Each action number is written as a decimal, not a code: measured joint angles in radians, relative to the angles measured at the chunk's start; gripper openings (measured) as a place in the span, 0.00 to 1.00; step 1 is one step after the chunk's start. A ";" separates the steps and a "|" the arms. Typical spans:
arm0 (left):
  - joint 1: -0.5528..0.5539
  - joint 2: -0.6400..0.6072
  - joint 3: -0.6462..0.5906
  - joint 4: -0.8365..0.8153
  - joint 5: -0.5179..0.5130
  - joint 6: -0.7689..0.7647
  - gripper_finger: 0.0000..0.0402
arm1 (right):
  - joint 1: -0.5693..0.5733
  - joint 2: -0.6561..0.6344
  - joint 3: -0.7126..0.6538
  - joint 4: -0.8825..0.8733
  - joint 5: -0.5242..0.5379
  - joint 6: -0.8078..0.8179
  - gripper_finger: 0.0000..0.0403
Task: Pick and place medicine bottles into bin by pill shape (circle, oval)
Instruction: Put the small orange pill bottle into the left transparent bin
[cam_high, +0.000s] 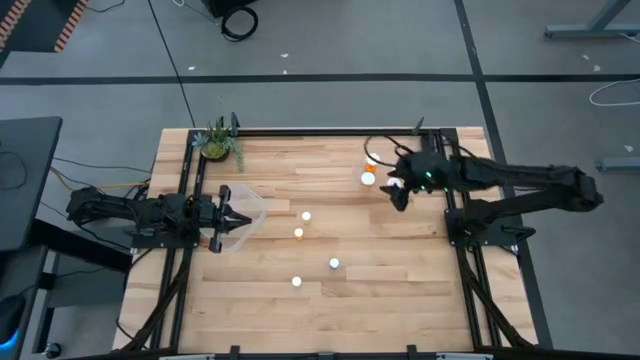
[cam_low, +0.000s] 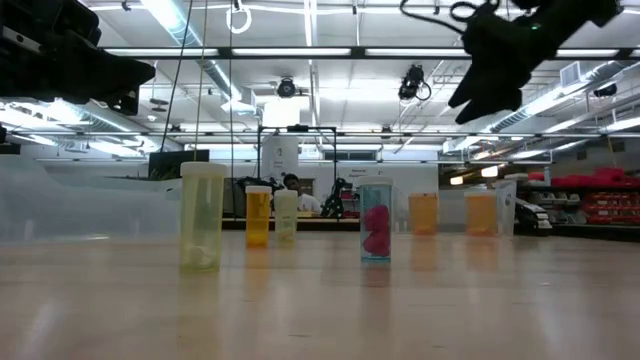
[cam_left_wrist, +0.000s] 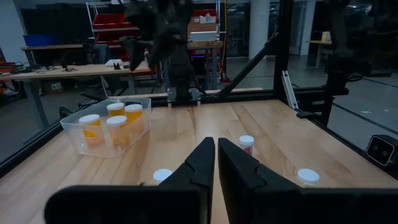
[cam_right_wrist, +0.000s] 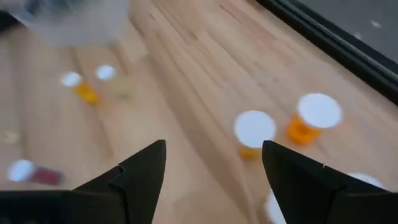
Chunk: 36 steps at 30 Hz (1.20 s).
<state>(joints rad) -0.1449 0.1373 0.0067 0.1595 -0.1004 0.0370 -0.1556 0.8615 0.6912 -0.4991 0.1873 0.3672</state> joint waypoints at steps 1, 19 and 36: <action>0.000 0.000 0.000 0.000 0.000 0.000 0.07 | 0.029 -0.030 -0.035 0.040 0.022 0.020 0.68; 0.000 0.000 0.000 0.000 0.000 0.000 0.07 | 0.372 -0.463 -0.423 0.490 0.205 -0.086 0.68; 0.000 0.000 0.000 0.000 0.000 0.000 0.07 | 0.372 -0.613 -0.684 0.734 0.046 -0.173 0.56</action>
<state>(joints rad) -0.1448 0.1374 0.0067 0.1594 -0.1005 0.0370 0.2165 0.2489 0.0071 0.2345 0.2332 0.1941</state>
